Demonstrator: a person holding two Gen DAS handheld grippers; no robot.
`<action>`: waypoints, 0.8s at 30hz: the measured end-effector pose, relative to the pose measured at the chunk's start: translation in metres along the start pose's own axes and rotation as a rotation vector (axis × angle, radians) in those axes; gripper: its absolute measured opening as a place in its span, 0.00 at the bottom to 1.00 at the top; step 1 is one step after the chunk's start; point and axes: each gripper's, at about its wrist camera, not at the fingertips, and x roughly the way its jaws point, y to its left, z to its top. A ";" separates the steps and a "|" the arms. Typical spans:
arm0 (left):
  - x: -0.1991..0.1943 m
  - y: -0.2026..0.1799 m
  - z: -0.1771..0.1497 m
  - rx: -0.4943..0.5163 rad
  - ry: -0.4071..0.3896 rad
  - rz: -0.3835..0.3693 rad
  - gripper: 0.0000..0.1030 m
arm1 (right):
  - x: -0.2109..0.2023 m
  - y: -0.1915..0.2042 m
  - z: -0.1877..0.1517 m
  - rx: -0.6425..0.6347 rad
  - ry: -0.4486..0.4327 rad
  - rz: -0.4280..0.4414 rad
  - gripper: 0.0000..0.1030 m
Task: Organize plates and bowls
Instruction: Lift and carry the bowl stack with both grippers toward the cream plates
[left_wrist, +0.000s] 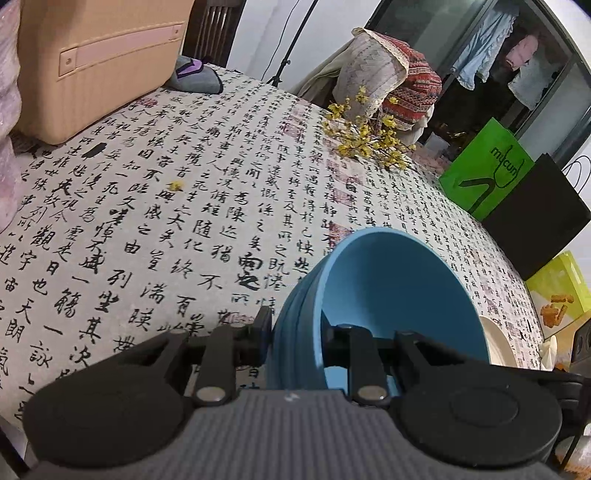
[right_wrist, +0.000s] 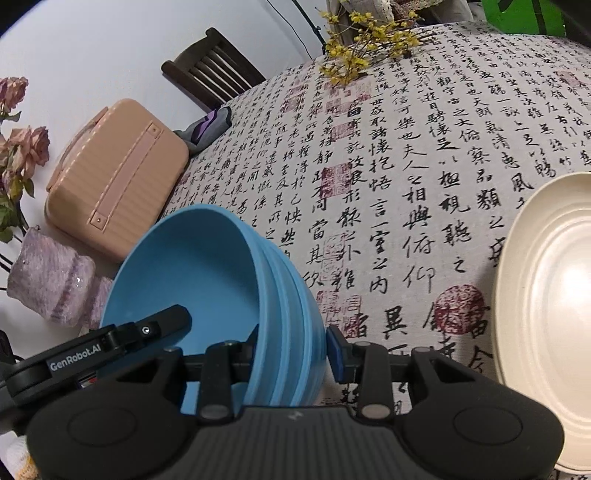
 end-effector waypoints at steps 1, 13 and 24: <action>0.000 -0.002 0.000 0.001 -0.001 -0.001 0.22 | -0.001 0.000 0.001 0.000 -0.002 -0.002 0.33; -0.001 -0.031 -0.001 0.039 -0.014 -0.018 0.22 | -0.023 -0.012 0.005 0.003 -0.034 -0.013 0.33; -0.001 -0.058 -0.004 0.070 -0.021 -0.036 0.22 | -0.046 -0.027 0.006 0.018 -0.064 -0.025 0.33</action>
